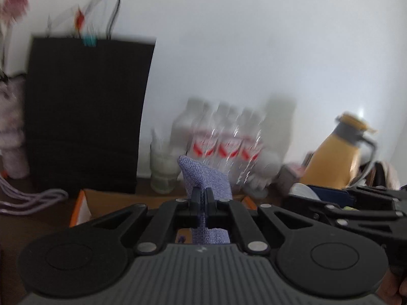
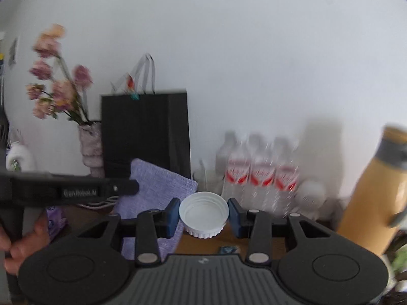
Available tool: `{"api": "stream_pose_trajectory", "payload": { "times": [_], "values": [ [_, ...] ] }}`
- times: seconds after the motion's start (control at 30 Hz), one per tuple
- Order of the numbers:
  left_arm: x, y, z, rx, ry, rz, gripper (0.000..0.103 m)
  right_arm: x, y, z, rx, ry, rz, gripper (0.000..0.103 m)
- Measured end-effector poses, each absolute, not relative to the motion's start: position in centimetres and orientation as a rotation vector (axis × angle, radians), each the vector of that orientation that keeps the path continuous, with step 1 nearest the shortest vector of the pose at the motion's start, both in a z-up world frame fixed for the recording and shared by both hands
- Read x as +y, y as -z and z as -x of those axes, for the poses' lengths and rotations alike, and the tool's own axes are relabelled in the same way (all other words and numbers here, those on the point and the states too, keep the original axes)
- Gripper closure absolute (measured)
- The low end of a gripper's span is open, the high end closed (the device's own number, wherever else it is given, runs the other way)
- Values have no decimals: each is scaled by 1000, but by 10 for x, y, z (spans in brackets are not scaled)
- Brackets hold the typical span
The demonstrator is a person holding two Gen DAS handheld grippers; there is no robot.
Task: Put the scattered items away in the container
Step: 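Carry the cap and cloth into the cardboard box and open both tools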
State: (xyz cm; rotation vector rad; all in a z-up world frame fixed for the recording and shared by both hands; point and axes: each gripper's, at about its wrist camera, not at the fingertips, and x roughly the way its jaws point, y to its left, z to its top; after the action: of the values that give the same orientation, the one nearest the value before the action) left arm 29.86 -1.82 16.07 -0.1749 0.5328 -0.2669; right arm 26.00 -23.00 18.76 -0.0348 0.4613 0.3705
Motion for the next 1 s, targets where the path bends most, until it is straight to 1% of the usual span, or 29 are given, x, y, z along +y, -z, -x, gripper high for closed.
{"api": "stream_pose_trajectory", "payload": {
  "times": [0.1,0.17,0.33,0.37,0.43,0.47,0.5,0.53,0.57,0.63,0.67,0.7,0.73,0.8,0.83,0.87,0.9,1.0],
  "values": [
    [-14,-121,-355,682,209,150,100,-217,-154,-341,685,-387,7,64],
    [-16,-95,-378,743,192,73,100,-210,-125,-376,796,-386,3,64],
    [-14,-47,-411,884,112,-11,98,-191,-64,-438,986,-347,3,64],
    [-13,-43,-414,895,98,-19,94,-188,-54,-445,1013,-331,4,64],
    [-9,-42,-417,918,90,-14,83,-181,-40,-456,1034,-290,49,64],
    [-6,-45,-416,916,88,-6,70,-178,-37,-459,1048,-277,67,63],
    [-3,-49,-416,912,85,2,62,-177,-36,-460,1060,-274,70,63],
    [0,-56,-414,906,83,11,62,-177,-38,-460,1071,-273,65,59],
    [5,-63,-411,902,83,27,60,-178,-42,-459,1083,-268,59,58],
    [13,-86,-399,888,80,70,51,-183,-57,-452,1083,-257,41,52],
    [18,-98,-392,877,72,86,38,-185,-67,-447,1078,-253,40,49],
    [21,-109,-386,869,59,92,27,-189,-78,-439,1074,-249,45,39],
    [24,-120,-379,862,46,93,24,-192,-88,-431,1073,-244,54,30],
    [27,-134,-365,880,3,93,19,-203,-110,-412,1059,-229,55,29],
    [29,-139,-360,901,-17,91,18,-210,-120,-403,1055,-221,52,26],
    [31,-143,-354,925,-41,87,14,-217,-128,-393,1057,-219,45,23],
    [32,-146,-348,943,-62,80,12,-225,-134,-388,1064,-217,38,16],
    [32,-156,-329,972,-83,49,10,-237,-148,-359,1082,-209,12,14]
  ]
}}
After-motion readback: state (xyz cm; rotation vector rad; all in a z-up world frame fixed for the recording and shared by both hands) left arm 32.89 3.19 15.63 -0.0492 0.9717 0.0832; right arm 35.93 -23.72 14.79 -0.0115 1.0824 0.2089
